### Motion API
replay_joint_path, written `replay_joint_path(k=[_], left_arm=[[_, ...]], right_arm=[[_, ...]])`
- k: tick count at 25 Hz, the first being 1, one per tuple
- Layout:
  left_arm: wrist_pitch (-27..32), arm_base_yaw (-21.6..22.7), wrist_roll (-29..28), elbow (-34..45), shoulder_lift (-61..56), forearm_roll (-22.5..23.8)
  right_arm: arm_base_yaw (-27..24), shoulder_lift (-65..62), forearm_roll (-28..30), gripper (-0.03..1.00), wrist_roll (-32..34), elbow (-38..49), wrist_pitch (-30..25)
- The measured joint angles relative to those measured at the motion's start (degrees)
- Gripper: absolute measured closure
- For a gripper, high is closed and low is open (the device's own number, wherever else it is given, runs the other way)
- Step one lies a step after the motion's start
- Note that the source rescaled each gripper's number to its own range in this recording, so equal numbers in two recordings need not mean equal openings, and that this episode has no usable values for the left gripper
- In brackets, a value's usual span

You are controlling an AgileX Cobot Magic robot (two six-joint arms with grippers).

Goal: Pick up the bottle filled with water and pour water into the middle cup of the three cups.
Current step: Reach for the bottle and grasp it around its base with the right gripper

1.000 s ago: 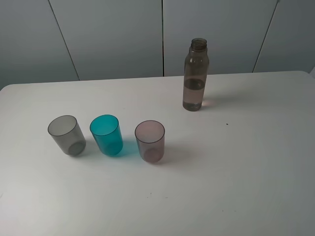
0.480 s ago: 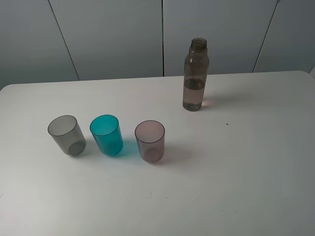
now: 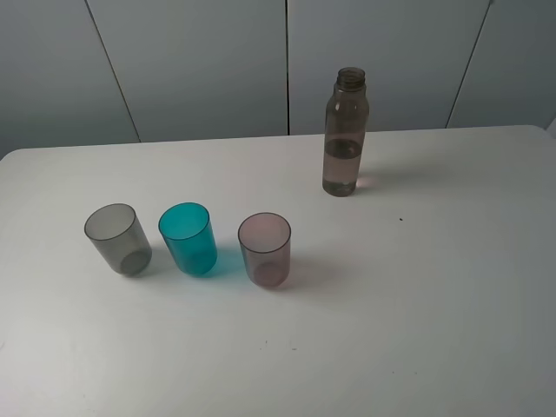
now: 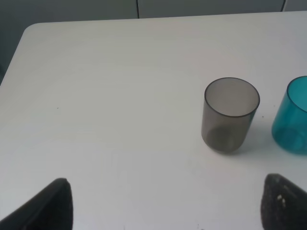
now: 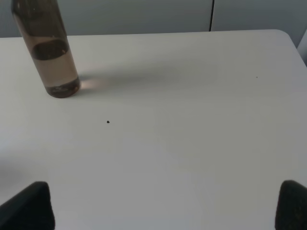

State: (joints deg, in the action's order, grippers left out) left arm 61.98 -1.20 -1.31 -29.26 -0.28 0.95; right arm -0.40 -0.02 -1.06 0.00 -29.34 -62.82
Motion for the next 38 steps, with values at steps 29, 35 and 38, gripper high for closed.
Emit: replay_joint_path(k=[29,35,38], left_arm=[[0.0,0.0,0.0,0.0,0.0,0.0],[0.0,0.0,0.11,0.0,0.0,0.0],[0.0,0.0,0.34,0.0,0.0,0.0]], right_arm=[[0.0,0.0,-3.99,-0.03,0.0,0.0,0.0],[0.0,4.73,-5.42,-0.03,0.0,-2.38,2.93],[0.0,10.75,-5.95,-0.03,0.0,-4.67,6.83]])
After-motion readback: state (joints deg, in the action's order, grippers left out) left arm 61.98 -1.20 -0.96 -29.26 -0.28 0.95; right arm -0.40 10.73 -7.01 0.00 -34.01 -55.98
